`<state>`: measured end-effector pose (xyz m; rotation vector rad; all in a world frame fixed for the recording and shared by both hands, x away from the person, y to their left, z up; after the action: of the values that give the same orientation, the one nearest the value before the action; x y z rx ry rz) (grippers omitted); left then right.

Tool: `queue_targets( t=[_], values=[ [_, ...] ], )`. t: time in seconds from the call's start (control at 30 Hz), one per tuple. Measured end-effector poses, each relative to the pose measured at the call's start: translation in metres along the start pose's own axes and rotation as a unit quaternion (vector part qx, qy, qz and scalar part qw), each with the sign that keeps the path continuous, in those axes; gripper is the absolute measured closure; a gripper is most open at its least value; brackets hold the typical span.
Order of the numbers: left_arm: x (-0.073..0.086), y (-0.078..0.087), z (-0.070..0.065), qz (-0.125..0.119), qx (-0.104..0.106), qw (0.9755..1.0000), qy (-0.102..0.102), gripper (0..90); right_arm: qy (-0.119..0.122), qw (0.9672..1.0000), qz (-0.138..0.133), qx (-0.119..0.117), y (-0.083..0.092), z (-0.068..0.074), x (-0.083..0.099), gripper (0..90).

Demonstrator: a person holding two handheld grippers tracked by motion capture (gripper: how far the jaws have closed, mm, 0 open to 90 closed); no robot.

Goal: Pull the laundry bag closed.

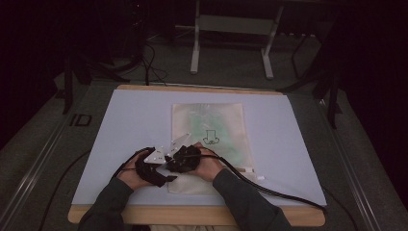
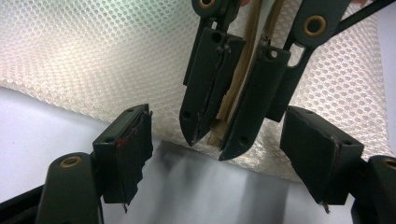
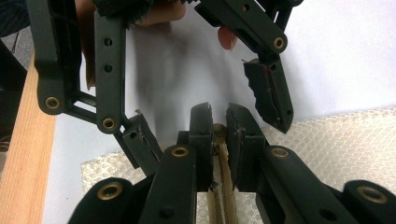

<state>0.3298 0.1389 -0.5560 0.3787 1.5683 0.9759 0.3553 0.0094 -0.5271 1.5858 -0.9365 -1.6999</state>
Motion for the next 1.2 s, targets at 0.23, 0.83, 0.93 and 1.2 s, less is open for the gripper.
queue_targets(
  t=[0.23,0.83,0.93,1.2],
  values=[
    [0.001,-0.004,0.001,0.005,0.006,1.0000,0.002,27.7,0.002,1.0000,0.000,0.001,0.000,0.000,0.000,81.2],
    [0.005,-0.003,0.006,0.003,0.021,0.9996,0.016,33.2,-0.001,1.0000,0.008,0.003,0.004,0.000,0.006,81.4],
    [0.005,-0.003,0.006,0.003,0.021,0.9997,0.016,33.5,-0.005,0.9999,0.009,0.001,0.004,0.000,0.008,81.4],
    [0.006,-0.003,0.006,0.001,0.021,0.9997,0.014,33.6,-0.012,0.9999,0.012,-0.002,0.005,-0.002,0.018,81.5]
  ],
)
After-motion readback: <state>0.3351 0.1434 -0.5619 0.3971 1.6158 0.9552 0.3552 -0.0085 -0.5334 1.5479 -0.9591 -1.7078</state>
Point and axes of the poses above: each handheld gripper's, and its own axes: y roughly backward along the jaws, x roughly out of its underside, z roughly to its left, the point moved 3 cm from there along -y, roughly forward along the jaws, and after that the axes turned 6 degrees about z, right-handed, at the moved point
